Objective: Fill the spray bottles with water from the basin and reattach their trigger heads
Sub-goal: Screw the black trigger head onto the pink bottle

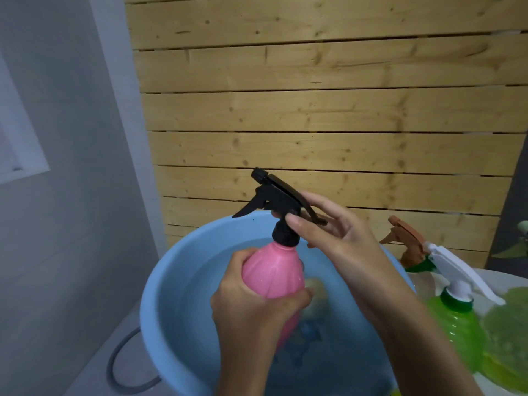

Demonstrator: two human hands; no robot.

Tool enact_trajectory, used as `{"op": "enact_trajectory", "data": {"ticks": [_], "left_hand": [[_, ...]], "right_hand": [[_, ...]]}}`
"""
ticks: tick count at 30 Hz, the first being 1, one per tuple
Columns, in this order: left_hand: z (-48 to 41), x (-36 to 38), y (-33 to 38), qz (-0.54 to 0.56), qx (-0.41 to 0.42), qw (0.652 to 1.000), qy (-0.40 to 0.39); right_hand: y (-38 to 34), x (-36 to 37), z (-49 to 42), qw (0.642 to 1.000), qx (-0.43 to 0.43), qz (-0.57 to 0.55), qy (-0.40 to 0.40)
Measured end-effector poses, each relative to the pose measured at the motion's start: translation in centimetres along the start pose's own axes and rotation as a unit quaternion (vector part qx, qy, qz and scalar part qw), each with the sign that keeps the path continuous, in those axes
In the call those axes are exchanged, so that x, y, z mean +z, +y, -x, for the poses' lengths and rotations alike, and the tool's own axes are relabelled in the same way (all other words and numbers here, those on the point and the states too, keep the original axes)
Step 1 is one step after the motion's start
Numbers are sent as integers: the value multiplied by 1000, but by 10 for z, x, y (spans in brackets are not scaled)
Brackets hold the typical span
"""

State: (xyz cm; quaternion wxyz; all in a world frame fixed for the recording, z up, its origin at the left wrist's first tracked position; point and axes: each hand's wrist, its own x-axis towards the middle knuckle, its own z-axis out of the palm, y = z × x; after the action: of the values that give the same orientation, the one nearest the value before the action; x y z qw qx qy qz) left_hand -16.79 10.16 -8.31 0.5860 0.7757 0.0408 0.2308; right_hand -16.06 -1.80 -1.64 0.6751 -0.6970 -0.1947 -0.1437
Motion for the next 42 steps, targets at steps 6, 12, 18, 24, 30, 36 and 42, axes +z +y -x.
{"op": "enact_trajectory", "data": {"ticks": [6,12,18,24,30,36,42], "left_hand": [[1,0,-3,29,-21,999,-7],[0,1,-2,38,-11,999,-15],[2,2,1,39,8,999,-18],[4,2,2,45,13,999,-23],[3,3,2,68,0,998,-5],[1,3,1,77,3,997,14],[0,1,0,80,-1,996,28]], "right_hand": [[4,1,5,996,-14,63,-58],[11,-10,5,988,-40,119,-86],[13,-4,3,993,-11,120,-13],[14,0,6,996,0,81,45],[2,-6,15,998,46,-18,46],[1,-9,17,990,123,-34,52],[-1,-7,17,992,55,64,93]]}}
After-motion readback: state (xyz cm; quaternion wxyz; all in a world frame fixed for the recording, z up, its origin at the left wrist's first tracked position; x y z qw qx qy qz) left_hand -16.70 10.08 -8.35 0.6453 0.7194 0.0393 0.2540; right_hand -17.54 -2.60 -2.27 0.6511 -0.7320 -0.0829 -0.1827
